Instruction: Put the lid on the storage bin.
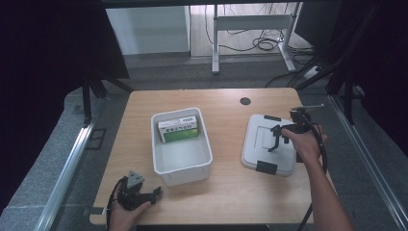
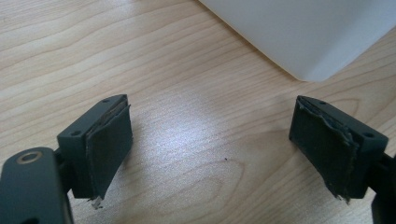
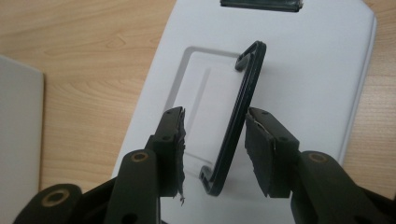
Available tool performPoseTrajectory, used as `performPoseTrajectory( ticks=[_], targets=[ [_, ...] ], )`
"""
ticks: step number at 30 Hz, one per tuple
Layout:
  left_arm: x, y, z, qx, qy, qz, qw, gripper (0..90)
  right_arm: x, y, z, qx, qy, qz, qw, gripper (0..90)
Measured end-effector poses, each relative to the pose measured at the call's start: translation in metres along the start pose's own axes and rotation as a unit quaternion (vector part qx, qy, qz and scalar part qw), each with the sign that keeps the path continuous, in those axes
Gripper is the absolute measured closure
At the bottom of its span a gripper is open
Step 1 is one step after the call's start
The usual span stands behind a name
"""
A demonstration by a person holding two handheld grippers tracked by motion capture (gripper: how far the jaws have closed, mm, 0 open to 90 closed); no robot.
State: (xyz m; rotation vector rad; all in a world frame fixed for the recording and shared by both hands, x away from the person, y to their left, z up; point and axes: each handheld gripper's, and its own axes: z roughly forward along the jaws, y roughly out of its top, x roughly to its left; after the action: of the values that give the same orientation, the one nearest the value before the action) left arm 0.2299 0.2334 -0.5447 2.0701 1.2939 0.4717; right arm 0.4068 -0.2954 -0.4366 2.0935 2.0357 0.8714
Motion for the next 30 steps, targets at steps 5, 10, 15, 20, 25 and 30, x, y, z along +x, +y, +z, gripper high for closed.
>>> performPoseTrajectory(
  ticks=[5,10,15,20,25,30],
  targets=[
    [0.0,0.0,0.0,0.0,0.0,0.0,1.0,13.2,-0.006,0.001,0.009,0.003,0.001,0.013,0.9999,58.4],
    [0.0,0.0,0.0,0.0,0.0,0.0,1.0,13.2,-0.009,0.002,0.016,0.007,0.005,0.021,0.9997,59.5],
    [0.0,0.0,0.0,0.0,0.0,0.0,1.0,13.2,-0.013,0.005,0.022,0.017,-0.001,0.035,0.9993,63.9],
    [0.0,0.0,0.0,0.0,0.0,0.0,1.0,13.2,-0.018,0.006,0.025,0.036,-0.002,0.047,0.9983,72.2],
    [0.0,0.0,0.0,0.0,0.0,0.0,1.0,13.2,-0.019,0.006,0.03,0.056,0.006,0.065,0.9963,77.9],
    [0.0,0.0,0.0,0.0,0.0,0.0,1.0,13.2,-0.016,0.007,0.032,0.065,0.006,0.082,0.9945,82.1]
  ],
)
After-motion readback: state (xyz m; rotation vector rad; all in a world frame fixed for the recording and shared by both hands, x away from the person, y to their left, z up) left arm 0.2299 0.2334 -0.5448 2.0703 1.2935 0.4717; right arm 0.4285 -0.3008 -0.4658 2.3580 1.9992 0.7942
